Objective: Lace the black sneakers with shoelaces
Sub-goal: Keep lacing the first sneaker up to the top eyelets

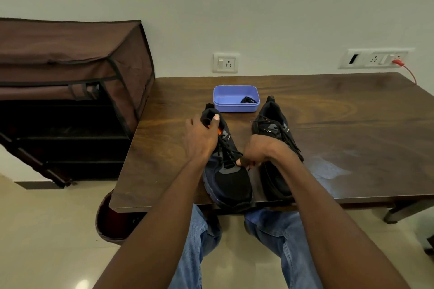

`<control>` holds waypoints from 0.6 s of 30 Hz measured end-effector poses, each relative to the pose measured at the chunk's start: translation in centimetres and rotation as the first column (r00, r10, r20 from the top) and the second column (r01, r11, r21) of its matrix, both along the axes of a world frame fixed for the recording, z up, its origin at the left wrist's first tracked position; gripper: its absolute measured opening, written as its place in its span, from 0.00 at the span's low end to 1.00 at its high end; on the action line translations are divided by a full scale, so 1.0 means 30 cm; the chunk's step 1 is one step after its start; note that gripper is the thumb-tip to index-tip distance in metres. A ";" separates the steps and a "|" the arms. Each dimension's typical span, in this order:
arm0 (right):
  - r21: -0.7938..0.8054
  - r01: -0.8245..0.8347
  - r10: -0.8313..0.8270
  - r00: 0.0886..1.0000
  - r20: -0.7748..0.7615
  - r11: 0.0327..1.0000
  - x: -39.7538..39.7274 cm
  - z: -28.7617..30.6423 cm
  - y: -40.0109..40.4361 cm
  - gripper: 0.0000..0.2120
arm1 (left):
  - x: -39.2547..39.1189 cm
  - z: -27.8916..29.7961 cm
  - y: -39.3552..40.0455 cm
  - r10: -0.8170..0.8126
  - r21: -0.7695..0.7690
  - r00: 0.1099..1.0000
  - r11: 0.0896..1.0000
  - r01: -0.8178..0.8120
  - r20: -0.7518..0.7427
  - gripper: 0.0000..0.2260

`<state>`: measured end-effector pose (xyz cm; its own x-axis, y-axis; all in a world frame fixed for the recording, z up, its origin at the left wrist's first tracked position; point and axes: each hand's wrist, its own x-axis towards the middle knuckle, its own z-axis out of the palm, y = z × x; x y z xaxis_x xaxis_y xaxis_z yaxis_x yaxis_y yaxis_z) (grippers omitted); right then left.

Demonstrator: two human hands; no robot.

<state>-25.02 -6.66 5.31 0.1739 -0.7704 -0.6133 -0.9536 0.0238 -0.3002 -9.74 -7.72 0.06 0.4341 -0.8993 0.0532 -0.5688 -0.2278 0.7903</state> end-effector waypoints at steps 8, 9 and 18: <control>-0.357 0.413 -0.370 0.910 0.186 0.838 -0.023 -0.015 -0.009 0.09 | -0.073 -0.005 0.060 -0.006 0.467 0.999 0.884 0.029 -0.052 0.63; -0.357 0.415 -0.372 0.910 0.186 0.837 -0.013 -0.020 -0.012 0.07 | -0.082 -0.005 0.059 -0.021 0.506 0.998 0.861 0.048 -0.059 0.63; -0.395 0.383 -0.340 0.924 0.176 0.835 0.059 -0.045 -0.013 0.06 | -0.039 0.006 0.046 -0.009 0.485 0.998 0.874 0.039 -0.064 0.48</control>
<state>-23.24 -7.05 3.96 -0.1261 -0.9677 -0.2183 -0.8678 0.2143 -0.4483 -10.90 -6.35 0.23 0.4007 -0.8156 -0.4174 -0.5363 -0.5781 0.6150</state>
